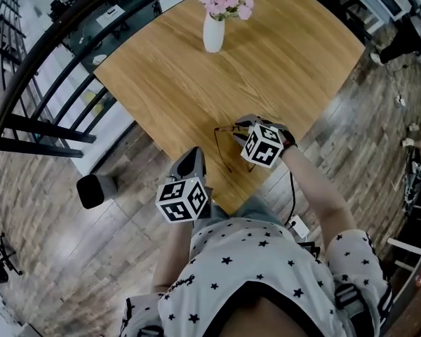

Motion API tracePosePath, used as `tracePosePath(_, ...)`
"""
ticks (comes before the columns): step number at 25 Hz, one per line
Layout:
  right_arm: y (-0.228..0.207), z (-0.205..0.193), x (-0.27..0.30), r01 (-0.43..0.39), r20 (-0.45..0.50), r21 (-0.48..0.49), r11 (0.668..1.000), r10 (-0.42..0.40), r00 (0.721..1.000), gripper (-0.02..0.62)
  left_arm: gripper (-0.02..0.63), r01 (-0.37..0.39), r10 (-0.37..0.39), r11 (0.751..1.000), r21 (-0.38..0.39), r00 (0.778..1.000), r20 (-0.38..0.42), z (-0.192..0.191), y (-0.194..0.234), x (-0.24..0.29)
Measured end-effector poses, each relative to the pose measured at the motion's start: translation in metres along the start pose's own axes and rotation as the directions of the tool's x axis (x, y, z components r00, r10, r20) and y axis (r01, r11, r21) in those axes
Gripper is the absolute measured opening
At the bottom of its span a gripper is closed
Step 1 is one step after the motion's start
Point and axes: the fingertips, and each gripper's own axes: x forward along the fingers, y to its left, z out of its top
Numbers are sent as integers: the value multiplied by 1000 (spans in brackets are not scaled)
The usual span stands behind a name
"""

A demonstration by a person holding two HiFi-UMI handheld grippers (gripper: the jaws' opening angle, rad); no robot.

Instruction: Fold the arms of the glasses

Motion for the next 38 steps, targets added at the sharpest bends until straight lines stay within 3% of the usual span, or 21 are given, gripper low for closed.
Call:
tracePosePath(7, -6, -2, 12, -12, -77, -94, 996, 4, 997, 77, 6, 7, -8, 1000, -30, 1000, -27, -11, 5, 2)
tracePosePath(11, -7, -3, 16, -69, -139, -200, 977, 42, 989, 61, 6, 14, -15, 999, -31, 999, -32, -13, 1, 4)
tracePosePath(14, -5, -2, 16, -119, -162, -220, 968, 85, 983, 48, 8, 8, -9, 999, -42, 1000, -24, -13, -1, 3)
tracePosePath(25, -4, -1, 3, -108, -118, -194, 975, 86, 989, 34, 6, -16, 17, 999, -41, 1000, 10, -6, -10, 2)
tracePosePath(38, -14, 17, -33, 40, 2, -84, 996, -40, 999, 32, 8, -40, 40, 999, -12, 999, 21, -11, -13, -2)
